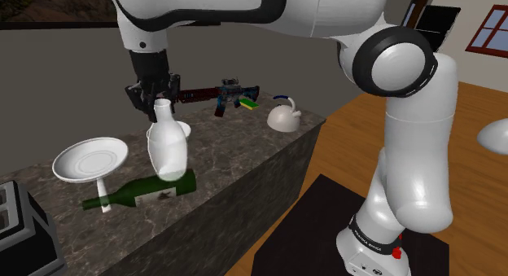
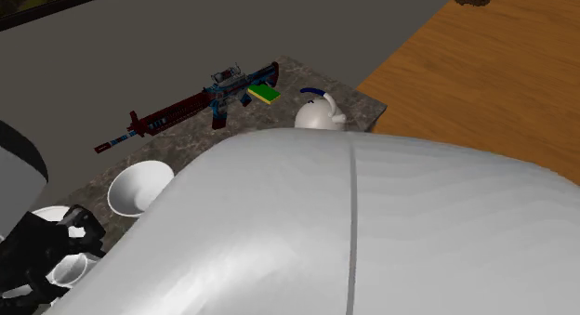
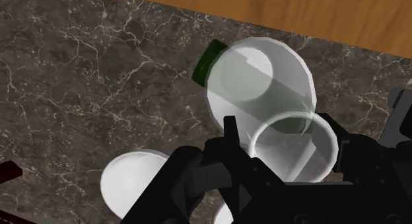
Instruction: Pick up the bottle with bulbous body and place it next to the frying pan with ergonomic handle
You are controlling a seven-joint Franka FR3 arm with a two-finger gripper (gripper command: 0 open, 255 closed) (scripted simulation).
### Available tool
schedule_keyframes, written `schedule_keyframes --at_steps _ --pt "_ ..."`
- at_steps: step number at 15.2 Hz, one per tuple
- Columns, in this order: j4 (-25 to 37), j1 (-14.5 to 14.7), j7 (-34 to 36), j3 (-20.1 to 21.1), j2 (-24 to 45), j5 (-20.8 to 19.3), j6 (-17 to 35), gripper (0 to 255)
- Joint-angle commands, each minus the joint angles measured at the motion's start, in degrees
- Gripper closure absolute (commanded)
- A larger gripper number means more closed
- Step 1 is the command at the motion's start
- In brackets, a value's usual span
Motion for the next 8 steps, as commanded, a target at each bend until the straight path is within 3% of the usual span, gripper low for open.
schedule_keyframes --at_steps 1,2,8 --pt "3.4 2.0 2.6 0.7 2.3 -0.6 -1.0 255" --pt "6.1 3.3 4.1 1.1 4.2 -1.0 -2.0 255" --pt "-0.4 2.9 4.1 1.1 3.0 -0.7 3.3 255"
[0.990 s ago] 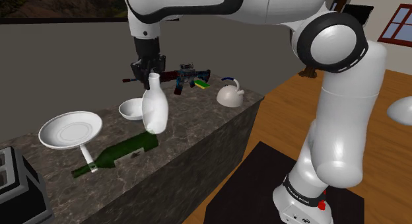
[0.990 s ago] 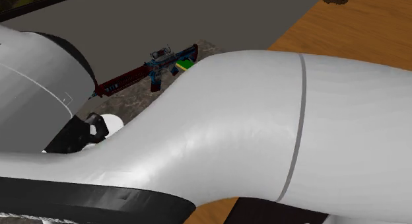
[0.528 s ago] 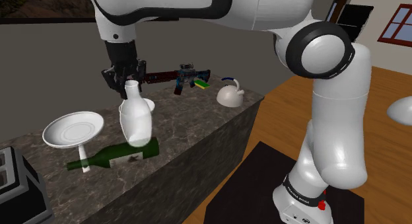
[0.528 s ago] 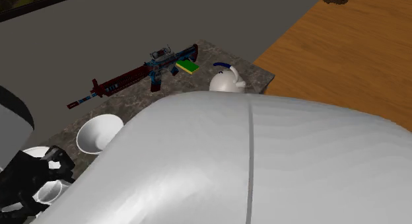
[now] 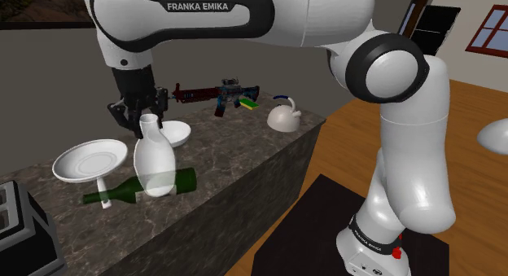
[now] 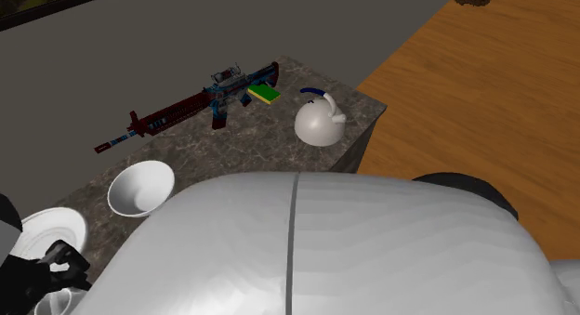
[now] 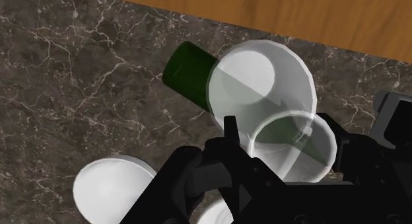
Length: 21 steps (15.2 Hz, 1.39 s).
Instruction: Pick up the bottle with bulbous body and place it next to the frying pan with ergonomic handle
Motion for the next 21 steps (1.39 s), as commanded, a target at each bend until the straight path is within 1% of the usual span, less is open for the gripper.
schedule_keyframes --at_steps 1,8,17,21 --pt "-2.0 -0.1 0.0 0.0 -0.3 0.0 1.8 255" --pt "-7.9 -0.4 0.1 -0.1 -0.6 0.1 7.3 255" --pt "-14.0 -0.6 0.2 -0.1 0.1 -0.2 14.1 255" --pt "-14.0 -0.6 0.2 -0.1 0.1 -0.2 14.1 255"
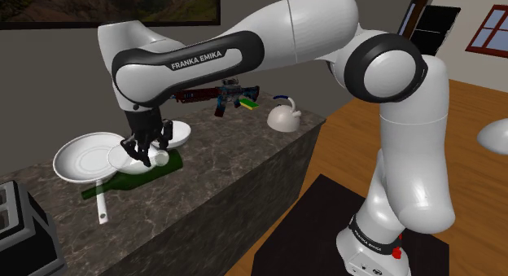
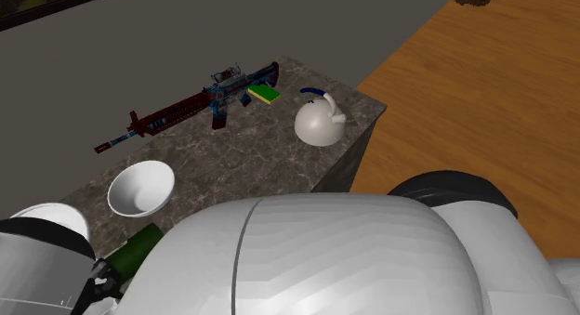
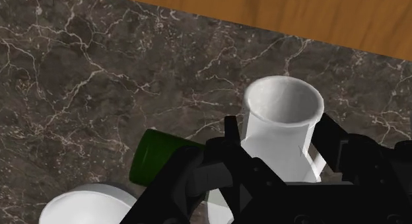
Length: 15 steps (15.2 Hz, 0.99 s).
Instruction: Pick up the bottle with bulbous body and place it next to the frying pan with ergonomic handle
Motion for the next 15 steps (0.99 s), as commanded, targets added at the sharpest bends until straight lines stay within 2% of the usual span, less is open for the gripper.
schedule_keyframes --at_steps 1,4,5,10,14,15 --pt "-0.1 0.0 0.0 0.0 0.0 0.0 0.1 255" --pt "-0.1 0.0 0.0 0.0 0.0 0.0 0.1 255" --pt "-0.1 0.0 0.0 0.0 0.0 0.0 0.1 0" --pt "-0.1 0.0 0.0 0.0 0.0 0.0 0.1 0" --pt "6.7 0.2 -0.1 0.1 -0.4 0.1 -7.1 0" --pt "6.7 0.2 -0.1 0.1 -0.4 0.1 -7.1 0"
